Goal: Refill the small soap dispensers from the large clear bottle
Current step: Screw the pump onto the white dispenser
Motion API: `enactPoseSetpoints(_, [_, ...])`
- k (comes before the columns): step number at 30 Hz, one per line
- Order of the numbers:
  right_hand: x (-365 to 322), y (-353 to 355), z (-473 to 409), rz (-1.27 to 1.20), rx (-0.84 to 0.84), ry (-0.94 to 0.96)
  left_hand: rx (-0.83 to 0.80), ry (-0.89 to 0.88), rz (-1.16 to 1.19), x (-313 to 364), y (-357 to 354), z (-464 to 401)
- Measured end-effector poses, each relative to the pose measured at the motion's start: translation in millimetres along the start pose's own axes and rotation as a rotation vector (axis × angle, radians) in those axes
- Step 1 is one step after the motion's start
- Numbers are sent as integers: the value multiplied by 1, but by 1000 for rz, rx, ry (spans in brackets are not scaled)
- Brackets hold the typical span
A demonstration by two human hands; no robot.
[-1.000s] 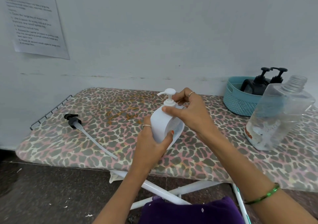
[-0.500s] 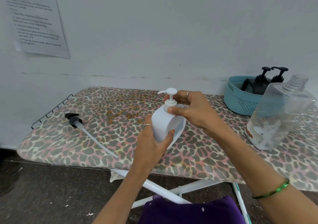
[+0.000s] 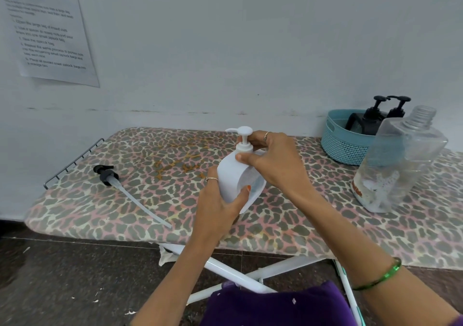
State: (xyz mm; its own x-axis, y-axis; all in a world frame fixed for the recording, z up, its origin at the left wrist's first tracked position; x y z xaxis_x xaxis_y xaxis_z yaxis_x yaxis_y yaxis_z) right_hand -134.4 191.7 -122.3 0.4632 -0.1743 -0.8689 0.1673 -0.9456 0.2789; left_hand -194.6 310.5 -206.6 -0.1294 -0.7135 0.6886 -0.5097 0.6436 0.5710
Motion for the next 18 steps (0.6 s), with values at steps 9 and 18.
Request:
enactPoseSetpoints(9, [6,25,-15,215,-616,-156,-135,88,129,-7,-2,-4])
enactPoseSetpoints(18, [-3,44,-26,593,-450,-107,-177,150,105,-10,-10,-9])
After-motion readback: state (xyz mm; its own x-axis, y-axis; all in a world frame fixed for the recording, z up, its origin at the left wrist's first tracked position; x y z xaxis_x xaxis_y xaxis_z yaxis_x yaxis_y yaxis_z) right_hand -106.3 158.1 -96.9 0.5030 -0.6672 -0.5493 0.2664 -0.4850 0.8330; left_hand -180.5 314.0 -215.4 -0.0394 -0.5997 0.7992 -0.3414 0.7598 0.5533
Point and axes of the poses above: each hand's wrist, its own z-axis away from the middle knuckle, its own y-axis out of the back of the hand, x = y × z, the point moved 2 cm from there along -z, towards the middle knuckle, and after that the axes turned 15 degrees about -z, right-handed, at the moved point
